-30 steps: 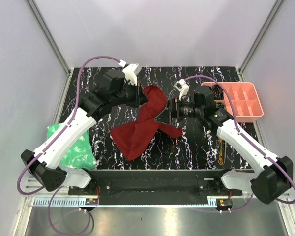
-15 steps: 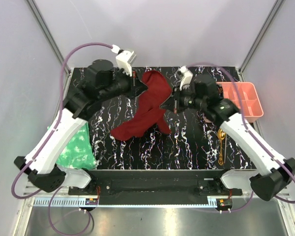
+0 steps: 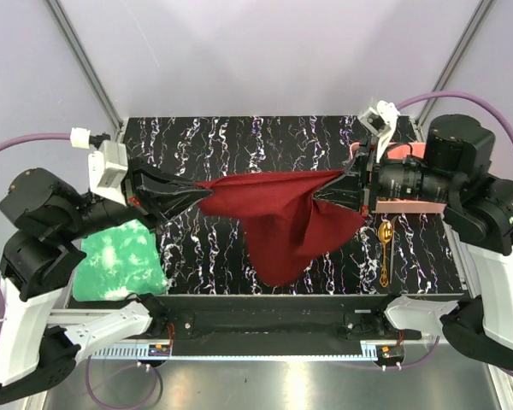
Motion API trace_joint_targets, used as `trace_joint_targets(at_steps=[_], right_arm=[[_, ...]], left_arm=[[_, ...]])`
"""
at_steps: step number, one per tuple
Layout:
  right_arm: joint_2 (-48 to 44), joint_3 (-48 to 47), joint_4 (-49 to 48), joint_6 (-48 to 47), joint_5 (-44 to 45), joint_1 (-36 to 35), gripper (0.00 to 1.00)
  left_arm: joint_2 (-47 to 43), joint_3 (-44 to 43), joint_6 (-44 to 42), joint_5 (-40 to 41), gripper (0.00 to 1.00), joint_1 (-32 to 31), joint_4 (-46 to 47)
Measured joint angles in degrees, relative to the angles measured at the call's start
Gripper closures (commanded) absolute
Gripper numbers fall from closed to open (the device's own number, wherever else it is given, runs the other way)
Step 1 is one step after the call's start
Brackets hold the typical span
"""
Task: Fold the napkin into a case and place the utensils inside
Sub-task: Flatten out the crumpled napkin at the center of the board.
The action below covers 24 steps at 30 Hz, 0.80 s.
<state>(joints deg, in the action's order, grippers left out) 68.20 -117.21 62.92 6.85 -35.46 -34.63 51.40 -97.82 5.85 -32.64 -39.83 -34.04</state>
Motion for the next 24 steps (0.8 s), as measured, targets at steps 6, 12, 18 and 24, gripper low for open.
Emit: trace_joint_targets(at_steps=[6,12,18,24], right_arm=[[6.97,-1.03,4.15,1.60,5.46,1.38,1.00],[25.66,-4.02,-0.85,1.22,2.80,11.78,0.90],[56.39,-20.44,0.79,-1.11,2.58,14.75,0.54],[77.13,-38.03,8.15,-0.83,18.36,15.41,0.29]], left_arm=[[1.51,1.95,1.18,7.58,1.00,0.79,-2.16],[13.94,-3.45,2.78,29.68,1.00,3.41,-7.19],[30.91,2.64,7.28,36.22,1.00,17.42,-6.67],[43.32,8.94,8.79,47.36,0.77,26.75,-7.72]])
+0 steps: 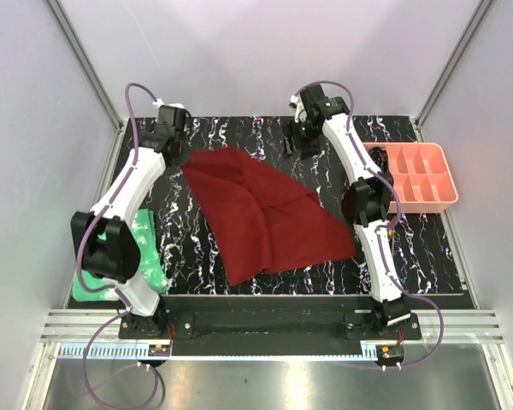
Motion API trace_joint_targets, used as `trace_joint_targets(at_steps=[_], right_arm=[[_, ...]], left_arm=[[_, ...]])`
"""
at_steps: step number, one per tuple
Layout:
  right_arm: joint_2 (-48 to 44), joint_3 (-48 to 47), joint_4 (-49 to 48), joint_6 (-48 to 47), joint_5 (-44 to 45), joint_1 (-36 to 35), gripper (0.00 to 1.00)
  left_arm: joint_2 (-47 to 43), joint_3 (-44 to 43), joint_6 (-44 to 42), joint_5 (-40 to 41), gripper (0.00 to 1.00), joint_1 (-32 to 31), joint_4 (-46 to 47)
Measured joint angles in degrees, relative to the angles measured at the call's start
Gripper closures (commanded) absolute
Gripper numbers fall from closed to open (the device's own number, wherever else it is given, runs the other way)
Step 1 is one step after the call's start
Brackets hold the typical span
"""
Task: Fold the napkin into a case and place the utensils inside
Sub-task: Flatten out the crumpled napkin at the center of the board.
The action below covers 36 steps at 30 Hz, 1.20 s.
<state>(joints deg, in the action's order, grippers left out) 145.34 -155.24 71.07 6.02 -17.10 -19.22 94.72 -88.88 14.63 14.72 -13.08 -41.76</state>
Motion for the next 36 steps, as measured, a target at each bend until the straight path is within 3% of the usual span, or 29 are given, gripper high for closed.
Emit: trace_joint_targets(at_steps=[1,3,6,7,9,12,14,17,21,24,30,36], right_arm=[[-0.02,2.01,0.63,0.09,3.26,-0.07,0.29],[-3.91,10.60,-0.61,0.04,8.09,-0.52,0.28],[-11.96,25.94,-4.46,-0.07,13.29,-3.23,0.30],[-13.66,28.96,-5.64,-0.02,14.27,-4.61,0.30],[-16.76,34.03,-8.96,0.31,15.52,-8.61,0.35],[-18.75,38.42,-15.69,1.29,16.11,-14.53,0.40],[-19.17,41.07,-20.41,1.75,15.69,-17.25,0.46],[-18.71,43.12,-25.90,2.32,14.40,-19.61,0.62],[-16.46,41.20,-29.97,2.58,14.08,-20.90,0.62],[-13.97,39.45,-31.74,2.56,14.25,-21.66,0.54],[-9.60,38.53,-31.82,1.60,15.15,-23.71,0.51],[-7.52,37.68,-31.23,0.37,18.82,-25.97,0.56]], left_arm=[[1.25,-0.04,-0.02,1.11,0.61,1.51,0.09],[2.60,-0.63,-0.33,2.99,0.40,3.80,-0.11],[3.74,-4.52,0.02,3.48,0.14,5.29,-0.55],[3.48,-4.90,0.15,2.99,0.14,5.25,-0.39],[1.66,-3.54,2.12,0.52,0.16,4.57,0.61],[-4.31,5.09,5.18,-3.82,0.28,1.95,3.13],[-9.77,13.00,7.85,-7.43,0.49,-0.57,3.91],[-19.15,25.62,12.22,-12.79,0.65,-4.31,5.70],[-29.27,39.47,18.27,-18.36,0.72,-4.79,10.54],[-31.34,45.31,21.33,-20.83,0.76,-5.27,13.14],[-29.35,49.81,24.68,-24.15,0.85,-5.75,18.71],[-27.45,53.24,26.71,-25.14,0.88,-6.40,22.77]])
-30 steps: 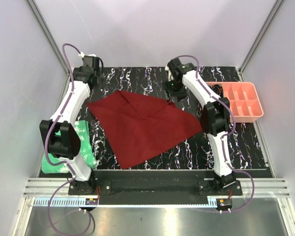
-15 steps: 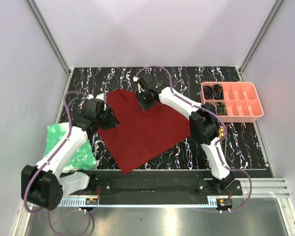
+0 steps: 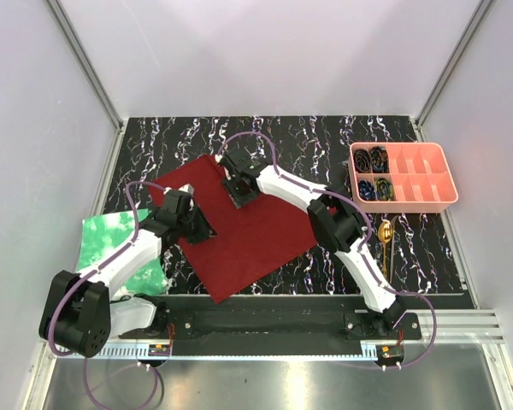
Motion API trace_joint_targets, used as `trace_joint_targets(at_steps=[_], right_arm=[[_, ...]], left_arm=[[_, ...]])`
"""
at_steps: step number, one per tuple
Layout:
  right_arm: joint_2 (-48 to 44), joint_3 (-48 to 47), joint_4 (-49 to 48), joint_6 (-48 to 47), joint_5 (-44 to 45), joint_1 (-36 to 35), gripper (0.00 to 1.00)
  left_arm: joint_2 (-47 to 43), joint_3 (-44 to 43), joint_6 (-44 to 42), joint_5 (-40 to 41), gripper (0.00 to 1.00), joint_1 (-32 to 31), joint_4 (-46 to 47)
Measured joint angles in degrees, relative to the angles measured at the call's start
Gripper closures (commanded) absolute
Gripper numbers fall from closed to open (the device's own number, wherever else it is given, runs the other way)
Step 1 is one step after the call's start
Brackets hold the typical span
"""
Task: Fold the napkin into a case and place the utensils inside
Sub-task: Flatten out the crumpled napkin at the center of the board.
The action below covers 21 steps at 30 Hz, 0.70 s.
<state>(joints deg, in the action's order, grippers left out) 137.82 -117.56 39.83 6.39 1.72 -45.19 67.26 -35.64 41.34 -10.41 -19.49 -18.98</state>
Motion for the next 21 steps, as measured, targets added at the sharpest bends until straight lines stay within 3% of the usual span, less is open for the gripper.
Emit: trace_joint_targets(at_steps=[10,12,16,18,21], right_arm=[[0.59,-0.15,0.46,-1.20,7.23,-0.85,0.63],[0.66,-0.20,0.46,-1.70,8.35,-0.98,0.76],[1.11,-0.96,0.57,-2.86,9.81,-1.27,0.83],[1.11,-1.18,0.76,-2.99,10.32,-1.29,0.96],[1.11,-2.19,1.62,-3.39,12.20,-1.29,0.97]], left_arm=[[0.50,2.95,1.66,0.13,0.98,-0.11,2.03],[0.50,3.43,2.19,0.35,0.99,-0.11,2.12],[0.52,3.98,2.69,0.94,1.00,-0.09,1.88],[0.55,4.31,2.73,1.38,1.00,-0.11,1.79],[1.09,4.42,2.73,1.99,1.00,-0.09,1.40]])
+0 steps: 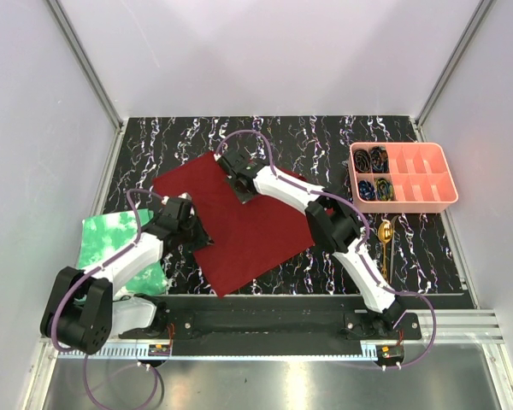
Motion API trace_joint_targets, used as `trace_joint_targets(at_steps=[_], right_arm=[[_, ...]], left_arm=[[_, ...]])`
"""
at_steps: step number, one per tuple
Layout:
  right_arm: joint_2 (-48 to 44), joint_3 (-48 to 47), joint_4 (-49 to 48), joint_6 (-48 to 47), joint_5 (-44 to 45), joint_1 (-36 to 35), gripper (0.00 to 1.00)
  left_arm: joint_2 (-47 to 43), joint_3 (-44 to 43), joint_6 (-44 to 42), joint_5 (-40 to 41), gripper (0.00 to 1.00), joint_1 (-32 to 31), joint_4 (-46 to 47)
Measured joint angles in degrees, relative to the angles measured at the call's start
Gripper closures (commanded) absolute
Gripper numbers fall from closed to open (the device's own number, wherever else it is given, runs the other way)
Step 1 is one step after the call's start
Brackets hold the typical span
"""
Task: Fold the napkin into a case and place the utensils inside
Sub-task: Flatten out the crumpled napkin at the center of the board.
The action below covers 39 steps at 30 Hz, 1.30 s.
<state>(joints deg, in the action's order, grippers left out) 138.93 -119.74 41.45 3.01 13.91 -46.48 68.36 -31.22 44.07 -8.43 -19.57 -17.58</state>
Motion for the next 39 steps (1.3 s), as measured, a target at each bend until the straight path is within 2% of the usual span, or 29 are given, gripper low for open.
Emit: trace_joint_targets(at_steps=[2,5,14,17,22,23,24,25,26,28,30,39], right_arm=[[0.00,-0.83,0.31,-0.17,1.14,-0.02,0.94],[-0.02,-1.60,0.42,-0.44,2.29,0.00,1.00],[0.00,-5.90,1.90,-1.22,4.02,0.33,0.97],[0.00,-7.41,1.88,-1.25,3.78,0.76,1.00],[0.07,-8.07,1.95,-1.33,3.34,1.62,0.98],[0.13,-8.17,1.95,-1.42,3.19,1.79,0.96],[0.24,-8.24,1.95,-1.46,2.97,1.97,0.75],[0.35,-8.26,1.95,-1.49,2.89,2.10,0.69],[0.46,-8.28,1.95,-1.77,2.51,2.29,0.70],[0.74,-8.28,2.01,-1.68,1.77,2.64,0.83],[0.92,-8.28,2.16,-1.90,1.14,2.86,1.00],[2.86,-8.48,2.25,-1.55,0.11,3.37,1.00]], left_arm=[[0.59,0.04,0.00,0.11,1.00,0.00,0.00],[1.42,0.11,-0.04,0.11,1.00,-0.02,-0.22],[1.99,0.11,-0.70,-0.68,1.00,-0.02,-0.26],[1.99,0.09,-1.05,-1.18,1.00,-0.02,-0.26],[1.97,-0.26,-1.57,-1.77,1.00,-0.02,-0.31],[1.97,-0.46,-1.66,-1.86,1.00,-0.02,-0.26],[1.97,-0.61,-1.77,-1.90,1.00,-0.02,-0.24],[1.97,-0.72,-1.84,-1.97,1.00,-0.02,-0.09],[1.97,-0.72,-1.88,-2.12,1.00,-0.02,0.13],[2.01,-0.74,-1.92,-2.45,1.00,-0.02,0.15],[2.25,-0.96,-1.90,-3.04,1.00,-0.02,0.28],[2.47,-1.55,-1.88,-3.96,1.00,-0.04,0.92]])
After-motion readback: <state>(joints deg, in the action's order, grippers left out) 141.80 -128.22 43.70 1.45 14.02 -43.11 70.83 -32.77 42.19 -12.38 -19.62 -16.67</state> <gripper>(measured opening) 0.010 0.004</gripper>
